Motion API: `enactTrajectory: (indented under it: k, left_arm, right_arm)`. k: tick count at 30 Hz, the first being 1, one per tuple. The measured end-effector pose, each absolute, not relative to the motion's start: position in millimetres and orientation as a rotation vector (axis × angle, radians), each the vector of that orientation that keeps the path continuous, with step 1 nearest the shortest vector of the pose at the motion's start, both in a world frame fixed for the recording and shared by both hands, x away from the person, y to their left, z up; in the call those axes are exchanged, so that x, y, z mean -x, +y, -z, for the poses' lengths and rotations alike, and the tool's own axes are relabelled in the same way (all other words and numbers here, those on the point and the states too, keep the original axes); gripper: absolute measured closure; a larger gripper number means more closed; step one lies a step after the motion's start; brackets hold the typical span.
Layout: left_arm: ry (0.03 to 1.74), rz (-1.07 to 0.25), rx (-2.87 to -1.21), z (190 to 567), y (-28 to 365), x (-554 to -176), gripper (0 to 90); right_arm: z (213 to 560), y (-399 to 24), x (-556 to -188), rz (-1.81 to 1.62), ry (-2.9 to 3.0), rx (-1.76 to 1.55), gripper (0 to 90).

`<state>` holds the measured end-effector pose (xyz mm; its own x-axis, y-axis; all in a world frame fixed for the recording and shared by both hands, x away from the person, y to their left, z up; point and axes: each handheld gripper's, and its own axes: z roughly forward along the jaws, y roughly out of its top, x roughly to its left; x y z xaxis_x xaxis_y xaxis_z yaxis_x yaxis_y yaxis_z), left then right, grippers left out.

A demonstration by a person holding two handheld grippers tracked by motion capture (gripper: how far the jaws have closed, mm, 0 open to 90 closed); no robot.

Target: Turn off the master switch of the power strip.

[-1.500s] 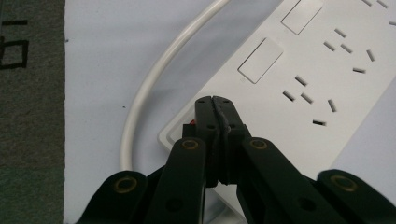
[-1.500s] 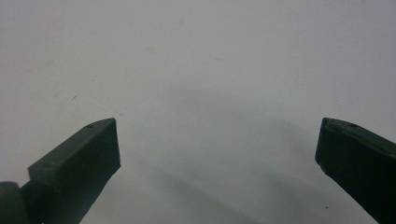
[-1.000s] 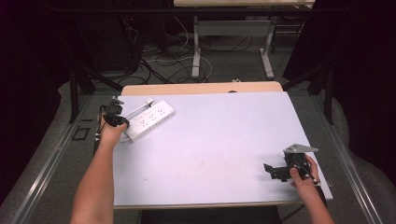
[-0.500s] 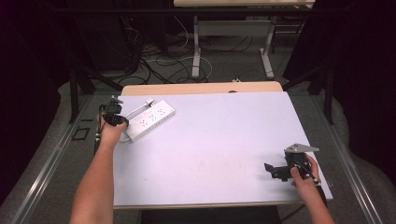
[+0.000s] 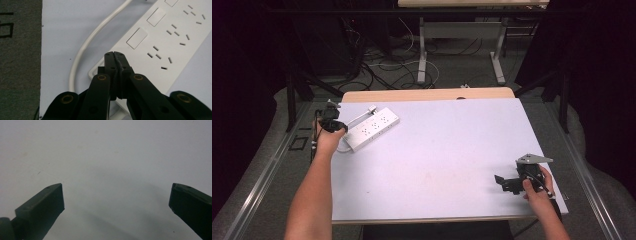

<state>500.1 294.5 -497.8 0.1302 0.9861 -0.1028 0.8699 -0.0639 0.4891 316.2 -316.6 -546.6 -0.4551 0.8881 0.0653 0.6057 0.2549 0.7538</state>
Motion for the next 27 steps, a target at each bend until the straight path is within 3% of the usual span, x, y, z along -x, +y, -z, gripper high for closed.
enactTrajectory:
  k: [7, 23, 27]
  left_arm:
    - [1.769, -0.347, -1.981, 497.0, 294.2, -499.6, 89.7]
    - [1.713, -0.35, -1.97, 493.9, 290.1, -497.5, 58.3]
    - [1.702, -0.37, -1.941, 493.9, 288.4, -496.6, 54.0]
  right_arm:
    - [546.4, -316.6, -316.1, -1.04, 2.159, -1.362, 0.0]
    - [546.4, -316.6, -316.2, -1.039, 2.16, -1.361, 0.0]
    - [546.3, -316.8, -316.1, -1.04, 2.159, -1.362, 0.0]
